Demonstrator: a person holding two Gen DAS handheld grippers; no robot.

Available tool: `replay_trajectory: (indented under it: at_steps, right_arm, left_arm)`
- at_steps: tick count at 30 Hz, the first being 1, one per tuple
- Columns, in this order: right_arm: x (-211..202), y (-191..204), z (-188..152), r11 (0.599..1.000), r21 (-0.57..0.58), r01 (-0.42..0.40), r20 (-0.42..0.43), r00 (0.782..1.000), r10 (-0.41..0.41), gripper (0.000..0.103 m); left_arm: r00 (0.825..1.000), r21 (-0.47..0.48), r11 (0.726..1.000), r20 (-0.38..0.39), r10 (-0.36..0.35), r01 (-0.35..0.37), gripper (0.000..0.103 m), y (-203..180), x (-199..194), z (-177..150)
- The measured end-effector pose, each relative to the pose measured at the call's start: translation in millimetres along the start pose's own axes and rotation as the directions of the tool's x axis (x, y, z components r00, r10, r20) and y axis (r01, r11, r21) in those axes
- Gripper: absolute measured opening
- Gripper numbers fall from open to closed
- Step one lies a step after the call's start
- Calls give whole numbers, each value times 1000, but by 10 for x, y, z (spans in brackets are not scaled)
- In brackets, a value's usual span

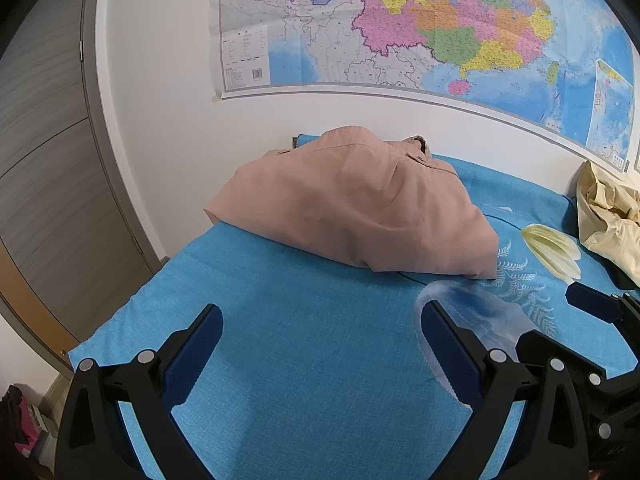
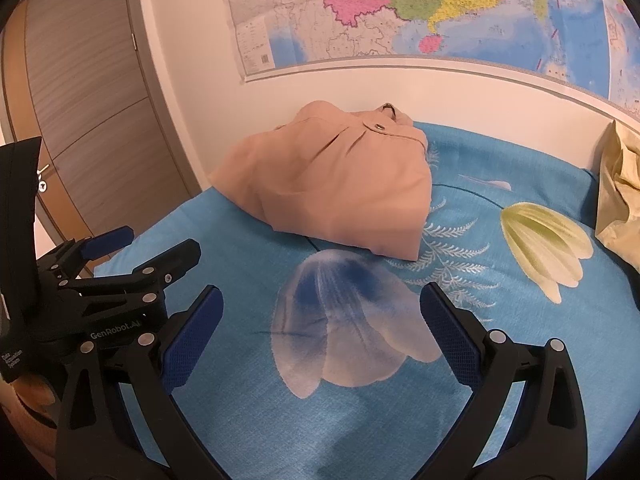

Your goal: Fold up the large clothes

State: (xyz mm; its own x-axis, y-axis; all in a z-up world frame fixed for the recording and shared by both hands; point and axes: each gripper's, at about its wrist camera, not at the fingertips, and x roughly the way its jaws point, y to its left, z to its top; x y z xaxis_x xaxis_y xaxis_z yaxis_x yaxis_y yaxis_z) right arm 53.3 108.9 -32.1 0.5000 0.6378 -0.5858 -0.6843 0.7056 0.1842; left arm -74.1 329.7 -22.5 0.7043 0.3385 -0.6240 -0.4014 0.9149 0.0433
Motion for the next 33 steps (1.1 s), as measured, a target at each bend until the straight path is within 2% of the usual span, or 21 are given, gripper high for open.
replay_trajectory:
  at_steps: [20,33]
  right_arm:
    - [1,4,-22,1000,11,0,-2,1000,0,97]
    - [-38,2,-41,1000,21,5,2,1000,-5,97]
  left_arm:
    - [1000,4,1000,-3,-3,3,96,-14,16,2]
    - [1000,12,1000,24,-4,4,96,-29,-37,1]
